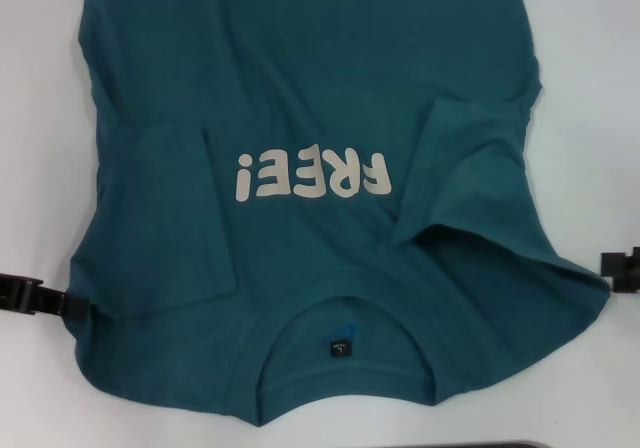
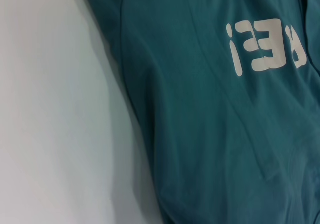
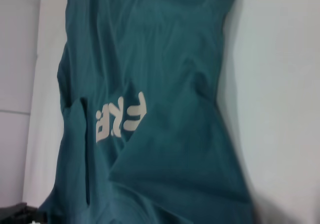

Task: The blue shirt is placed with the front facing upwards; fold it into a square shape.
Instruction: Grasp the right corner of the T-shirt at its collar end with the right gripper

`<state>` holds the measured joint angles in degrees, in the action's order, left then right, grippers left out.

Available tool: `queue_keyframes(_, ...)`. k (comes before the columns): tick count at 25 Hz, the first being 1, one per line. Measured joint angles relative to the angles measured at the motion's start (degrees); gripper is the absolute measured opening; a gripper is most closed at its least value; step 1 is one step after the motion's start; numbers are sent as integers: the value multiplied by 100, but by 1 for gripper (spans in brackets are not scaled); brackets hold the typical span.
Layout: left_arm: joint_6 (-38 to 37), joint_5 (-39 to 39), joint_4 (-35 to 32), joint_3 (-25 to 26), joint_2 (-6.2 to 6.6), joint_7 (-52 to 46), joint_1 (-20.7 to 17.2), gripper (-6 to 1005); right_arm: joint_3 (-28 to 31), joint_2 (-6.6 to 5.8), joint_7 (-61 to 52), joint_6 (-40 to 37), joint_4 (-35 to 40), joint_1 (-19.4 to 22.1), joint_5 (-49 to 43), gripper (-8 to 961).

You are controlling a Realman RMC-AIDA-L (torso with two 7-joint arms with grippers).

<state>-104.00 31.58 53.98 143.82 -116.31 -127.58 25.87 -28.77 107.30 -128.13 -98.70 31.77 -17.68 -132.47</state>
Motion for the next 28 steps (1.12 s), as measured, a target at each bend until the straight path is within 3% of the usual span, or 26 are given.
queue_keyframes(4, -23, 0, 14, -3, 4, 5, 15, 5, -6, 121, 49, 60, -16, -171, -302, 711)
queue_keyframes(7, -34, 0, 24, -3, 16, 10, 24, 5, -6, 171, 49, 108, -29, -260, -464, 656)
queue_keyframes(20, -44, 24, 44, 3, 30, 14, 48, 5, 65, 153, 202, 352, 18, -278, -473, 469)
queue_keyframes(23, -37, 32, 42, -3, 30, 14, 57, 5, 65, 152, 216, 366, -3, -297, -472, 236)
queue_keyframes(28, -31, 33, 41, 4, 35, 14, 71, 6, 65, 162, 250, 348, -26, -318, -472, 136)
